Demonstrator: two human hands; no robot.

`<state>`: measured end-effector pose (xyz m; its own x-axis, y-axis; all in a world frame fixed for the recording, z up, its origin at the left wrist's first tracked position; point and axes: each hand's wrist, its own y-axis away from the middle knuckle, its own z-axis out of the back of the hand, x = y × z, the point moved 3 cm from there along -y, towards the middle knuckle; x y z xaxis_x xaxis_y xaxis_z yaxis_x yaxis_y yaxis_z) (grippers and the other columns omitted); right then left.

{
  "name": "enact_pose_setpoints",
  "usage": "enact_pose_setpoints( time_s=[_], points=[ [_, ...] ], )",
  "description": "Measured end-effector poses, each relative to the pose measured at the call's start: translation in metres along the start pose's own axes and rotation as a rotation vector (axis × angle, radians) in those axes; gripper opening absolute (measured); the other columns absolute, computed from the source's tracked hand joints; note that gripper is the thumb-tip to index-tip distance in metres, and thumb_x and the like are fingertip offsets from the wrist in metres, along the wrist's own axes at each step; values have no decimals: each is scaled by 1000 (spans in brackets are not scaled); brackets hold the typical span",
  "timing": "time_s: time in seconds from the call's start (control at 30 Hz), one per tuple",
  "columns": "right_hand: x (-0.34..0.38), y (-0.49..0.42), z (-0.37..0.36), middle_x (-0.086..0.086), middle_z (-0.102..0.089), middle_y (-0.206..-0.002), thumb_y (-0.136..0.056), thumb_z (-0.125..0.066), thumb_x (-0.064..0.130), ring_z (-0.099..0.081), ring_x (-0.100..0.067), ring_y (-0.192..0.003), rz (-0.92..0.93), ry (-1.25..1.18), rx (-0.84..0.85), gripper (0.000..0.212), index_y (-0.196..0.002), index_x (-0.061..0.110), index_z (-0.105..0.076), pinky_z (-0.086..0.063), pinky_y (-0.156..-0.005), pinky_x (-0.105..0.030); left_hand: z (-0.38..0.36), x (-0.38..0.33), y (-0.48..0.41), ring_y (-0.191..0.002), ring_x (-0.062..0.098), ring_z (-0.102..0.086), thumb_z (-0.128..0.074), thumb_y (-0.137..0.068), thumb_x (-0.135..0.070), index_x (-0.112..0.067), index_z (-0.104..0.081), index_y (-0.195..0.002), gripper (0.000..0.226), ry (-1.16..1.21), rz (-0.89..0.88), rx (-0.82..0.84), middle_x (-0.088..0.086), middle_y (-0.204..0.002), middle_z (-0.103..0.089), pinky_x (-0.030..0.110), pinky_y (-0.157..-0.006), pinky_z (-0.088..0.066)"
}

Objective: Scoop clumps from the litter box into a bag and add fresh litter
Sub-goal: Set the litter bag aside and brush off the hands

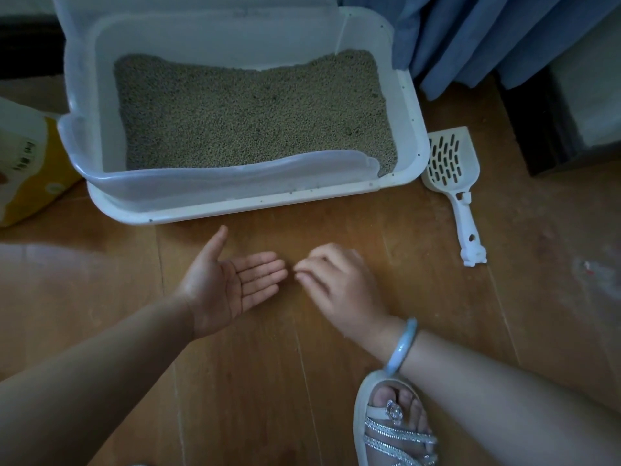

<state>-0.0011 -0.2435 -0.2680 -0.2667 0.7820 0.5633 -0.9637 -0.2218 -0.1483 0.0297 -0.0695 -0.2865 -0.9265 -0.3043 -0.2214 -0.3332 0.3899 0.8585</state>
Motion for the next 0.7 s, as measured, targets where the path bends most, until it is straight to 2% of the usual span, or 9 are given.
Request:
enact_pose_setpoints(
  time_s=[0.1, 0.17, 0.4, 0.6, 0.7],
  points=[
    [-55, 22, 18, 0, -61, -87, -85, -58, 29, -57, -19, -79, -282, 56, -116, 18, -88, 17, -70, -49, -70, -39, 1, -1, 1, -102, 27, -67, -30, -88, -67, 1, -58, -116, 79, 15, 10, 4, 18, -113, -68, 37, -86, -55],
    [-81, 37, 27, -1, -61, -85, -84, -57, 34, -57, -23, -78, -337, 203, -115, 24, -88, 17, -72, -47, -69, -41, 2, -2, 1, -102, 27, -67, -30, -88, -67, 2, -57, -117, 79, 17, 11, -4, 18, -114, -67, 39, -90, -52],
    [-87, 43, 23, 3, -63, -85, -84, -56, 38, -53, -20, -78, -277, 326, -68, 24, -88, 22, -73, -36, -69, -33, -4, 1, -2, -103, 27, -67, -29, -89, -66, 2, -57, -118, 79, 1, 24, 2, 19, -114, -67, 38, -92, -47],
    [-81, 32, 16, 2, -60, -81, -85, -54, 31, -54, -20, -75, -194, 406, -20, 18, -81, 20, -69, -38, -66, -34, -2, 1, -2, -104, 27, -66, -28, -90, -66, 2, -57, -119, 79, 4, 22, 4, 19, -115, -67, 38, -93, -46],
    [-82, 31, 13, 0, -58, -83, -87, -54, 25, -55, -20, -74, -147, 470, 32, 15, -83, 17, -65, -32, -70, -30, -1, 1, -3, -104, 27, -66, -29, -89, -66, 2, -56, -120, 80, 5, 26, 6, 19, -115, -67, 38, -94, -46]
  ],
)
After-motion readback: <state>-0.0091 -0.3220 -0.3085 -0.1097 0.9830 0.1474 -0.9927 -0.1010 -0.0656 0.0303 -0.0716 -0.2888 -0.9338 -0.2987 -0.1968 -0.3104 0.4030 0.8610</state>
